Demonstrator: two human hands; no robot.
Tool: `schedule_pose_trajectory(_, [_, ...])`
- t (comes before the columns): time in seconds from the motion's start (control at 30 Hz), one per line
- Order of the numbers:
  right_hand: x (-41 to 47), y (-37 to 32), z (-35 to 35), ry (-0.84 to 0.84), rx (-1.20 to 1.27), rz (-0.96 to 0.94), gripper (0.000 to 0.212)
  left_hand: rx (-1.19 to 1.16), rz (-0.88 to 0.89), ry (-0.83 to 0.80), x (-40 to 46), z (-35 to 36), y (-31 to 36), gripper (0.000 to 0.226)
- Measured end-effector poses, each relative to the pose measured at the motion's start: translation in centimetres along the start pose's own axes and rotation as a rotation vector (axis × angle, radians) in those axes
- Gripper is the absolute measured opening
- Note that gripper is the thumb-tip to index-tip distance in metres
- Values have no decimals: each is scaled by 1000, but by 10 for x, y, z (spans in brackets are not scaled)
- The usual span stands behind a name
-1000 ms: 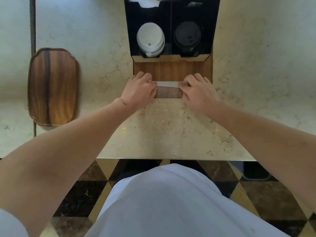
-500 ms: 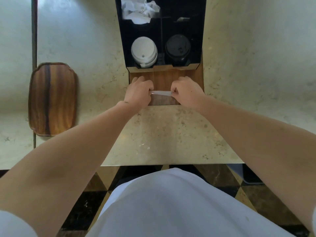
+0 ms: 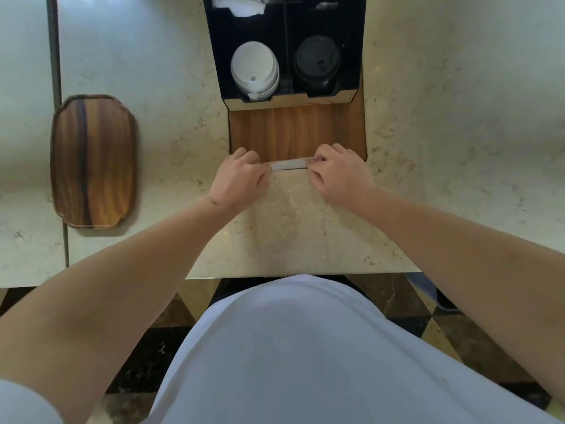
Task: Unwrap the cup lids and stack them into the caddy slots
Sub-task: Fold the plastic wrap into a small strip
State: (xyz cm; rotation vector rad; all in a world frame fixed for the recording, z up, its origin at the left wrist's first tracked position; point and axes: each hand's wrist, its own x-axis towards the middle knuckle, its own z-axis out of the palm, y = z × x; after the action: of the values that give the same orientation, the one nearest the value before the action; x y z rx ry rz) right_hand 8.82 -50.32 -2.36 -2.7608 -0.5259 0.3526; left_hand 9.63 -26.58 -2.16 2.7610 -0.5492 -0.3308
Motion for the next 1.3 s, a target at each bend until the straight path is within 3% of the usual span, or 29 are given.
schedule_pose_trajectory(0.17, [32, -6, -14, -109, 113, 159, 17, -142, -157, -80, 23, -9, 3, 19])
schedule_pose_trajectory(0.3, [47, -2, -19, -203, 155, 236, 6, -199, -266, -165, 32, -12, 1, 22])
schedule_pose_trajectory(0.43, [46, 2, -13, -173, 172, 196, 19, -177, -262, -125, 27, -6, 1, 11])
schedule_pose_trajectory(0.7, [44, 4, -8, -169, 99, 86, 8, -317, -414, -88, 33, -5, -2, 17])
schedule_pose_trajectory(0.8, [41, 2, -8, -171, 113, 46, 11, -276, -354, -144, 36, -8, -1, 12])
schedule_pose_trajectory(0.9, [38, 3, -9, -124, 109, 0, 5, -233, -264, -233, 42, -12, -3, 21])
schedule_pose_trajectory(1.03, [34, 6, -10, -110, 34, -75, 15, -69, -80, -316, 44, -14, -9, 15])
schedule_pose_trajectory(1.3, [18, 7, -5, -36, -139, -132, 21, 80, 176, -135, 27, -9, -3, 18])
